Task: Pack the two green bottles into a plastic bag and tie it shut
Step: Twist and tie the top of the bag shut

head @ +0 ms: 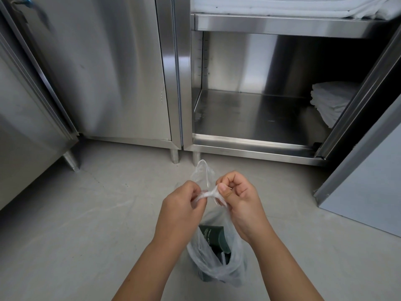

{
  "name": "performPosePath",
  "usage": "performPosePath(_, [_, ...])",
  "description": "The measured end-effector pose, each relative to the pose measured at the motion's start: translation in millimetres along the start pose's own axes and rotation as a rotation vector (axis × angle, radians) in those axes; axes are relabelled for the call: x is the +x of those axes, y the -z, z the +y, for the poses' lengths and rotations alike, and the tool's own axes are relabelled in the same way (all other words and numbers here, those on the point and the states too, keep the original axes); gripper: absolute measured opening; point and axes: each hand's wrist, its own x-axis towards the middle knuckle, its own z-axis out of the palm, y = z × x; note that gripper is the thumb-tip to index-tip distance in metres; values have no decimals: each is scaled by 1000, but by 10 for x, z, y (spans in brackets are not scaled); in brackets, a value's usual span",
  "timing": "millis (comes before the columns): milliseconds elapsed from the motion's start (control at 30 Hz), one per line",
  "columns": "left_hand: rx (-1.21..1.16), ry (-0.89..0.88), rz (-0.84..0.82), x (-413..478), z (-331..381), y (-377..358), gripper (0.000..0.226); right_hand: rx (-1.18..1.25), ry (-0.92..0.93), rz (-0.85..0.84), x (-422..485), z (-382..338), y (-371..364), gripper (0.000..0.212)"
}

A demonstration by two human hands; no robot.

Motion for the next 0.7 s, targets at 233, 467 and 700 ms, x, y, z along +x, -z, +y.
performPosePath(233, [-169, 114, -80, 0, 11, -40, 19, -34, 14, -37, 4, 33, 3, 18])
performPosePath(467, [-522, 225, -225, 19, -8, 12, 16, -34, 24, -5, 4, 35, 34, 8])
performPosePath(700, [-719, 227, -326, -4, 17, 94, 7, -46, 24, 14, 1, 36, 81, 9])
